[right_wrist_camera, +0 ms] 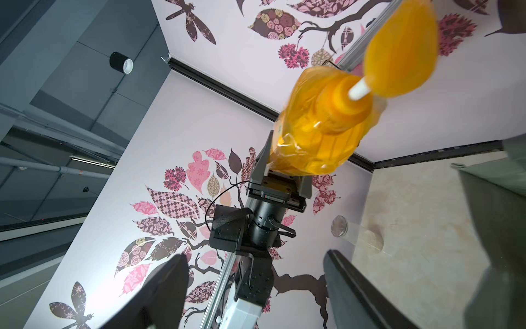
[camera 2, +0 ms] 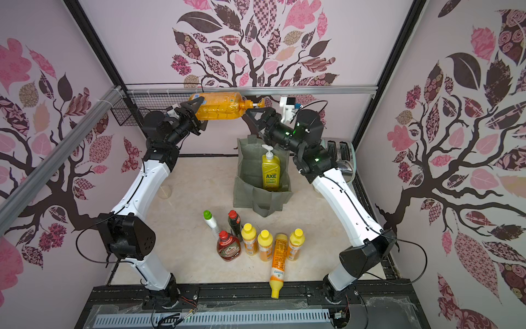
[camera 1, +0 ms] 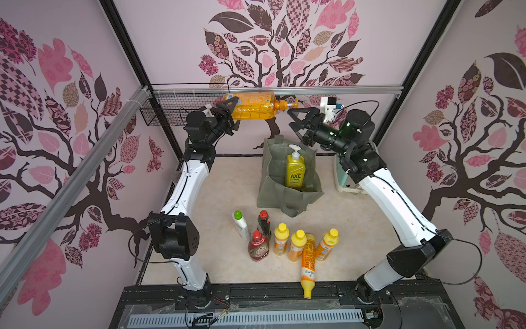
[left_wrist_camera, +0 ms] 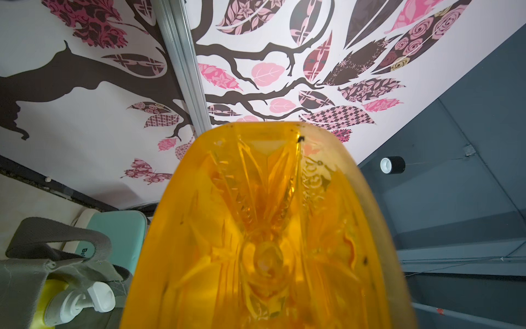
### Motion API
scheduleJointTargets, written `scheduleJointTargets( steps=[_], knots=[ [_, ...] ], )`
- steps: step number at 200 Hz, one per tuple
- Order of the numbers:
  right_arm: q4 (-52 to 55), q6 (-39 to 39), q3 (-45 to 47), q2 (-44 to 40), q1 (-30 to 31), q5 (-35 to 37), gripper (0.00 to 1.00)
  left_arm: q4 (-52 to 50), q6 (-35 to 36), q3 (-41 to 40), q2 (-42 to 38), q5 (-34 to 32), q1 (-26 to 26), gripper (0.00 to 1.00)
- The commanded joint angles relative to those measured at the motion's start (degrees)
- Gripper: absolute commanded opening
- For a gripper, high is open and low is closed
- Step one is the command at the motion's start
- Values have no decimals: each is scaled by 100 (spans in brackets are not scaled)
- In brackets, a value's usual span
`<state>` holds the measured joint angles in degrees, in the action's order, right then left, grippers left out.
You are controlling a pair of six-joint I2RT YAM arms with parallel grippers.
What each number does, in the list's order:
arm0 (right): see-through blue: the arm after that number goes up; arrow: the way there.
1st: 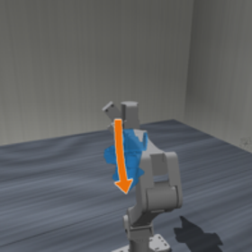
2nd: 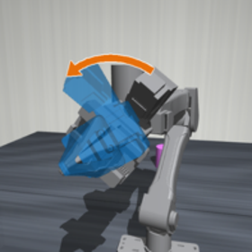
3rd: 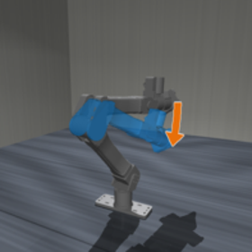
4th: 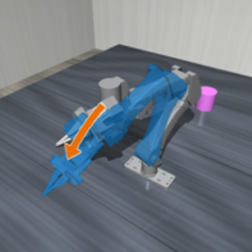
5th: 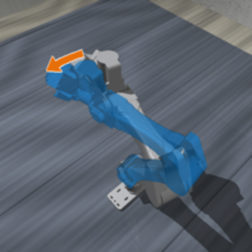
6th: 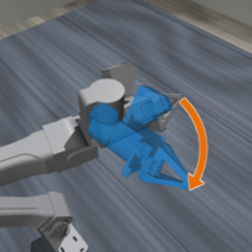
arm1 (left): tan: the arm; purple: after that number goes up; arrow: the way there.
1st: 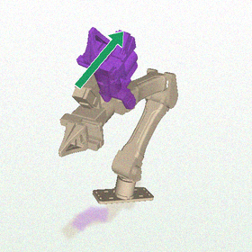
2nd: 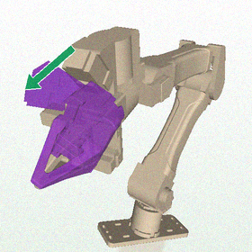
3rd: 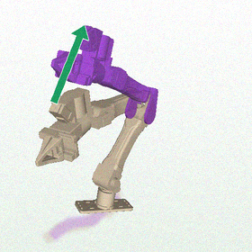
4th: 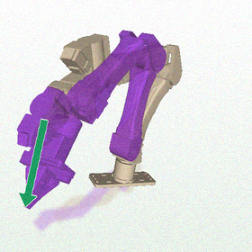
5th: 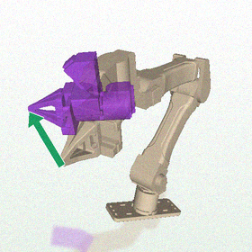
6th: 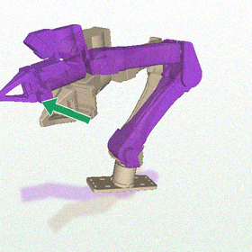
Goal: Pack dish soap into the shopping bag
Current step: Pick up the bottle of dish soap from the shopping bag.
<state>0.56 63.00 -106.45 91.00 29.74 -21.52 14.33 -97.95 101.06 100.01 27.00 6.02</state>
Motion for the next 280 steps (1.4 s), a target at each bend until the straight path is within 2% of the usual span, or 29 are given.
scheduleJointTargets(
  steps=[1,20,43,82,106,123,154,176,240,255,280],
  knots=[
    [-594,-94,170,148,69,1128,78,1371,-151,-193,-754,-430,50,0],
    [-965,-81,162,311,132,1511,71,1466,-167,-625,-1042,-546,123,0],
    [-981,-76,-224,650,253,1775,69,1505,-176,-988,-1321,-690,192,0],
    [-848,-133,-409,832,605,2211,68,1468,-214,-868,-1401,-802,186,0],
    [-1130,-247,-174,771,668,2529,57,1533,-292,-893,-1404,-774,188,0],
    [-1334,-368,-156,785,671,2707,55,1534,-298,-969,-1433,-654,212,0],
    [-1448,-459,-393,983,665,2793,55,1595,-332,-1239,-1519,-615,243,0],
    [-1452,-473,-465,1090,659,2993,60,1656,-403,-1312,-1530,-609,250,0],
    [-1263,-378,-1182,1680,618,2934,58,1731,-530,-1265,-1500,-567,317,0],
    [-1225,-274,-1166,1713,571,2898,62,1734,-542,-1302,-1533,-604,295,0],
    [-1267,-229,-968,1636,534,2993,63,1768,-589,-1265,-1510,-600,266,0]
  ],
)
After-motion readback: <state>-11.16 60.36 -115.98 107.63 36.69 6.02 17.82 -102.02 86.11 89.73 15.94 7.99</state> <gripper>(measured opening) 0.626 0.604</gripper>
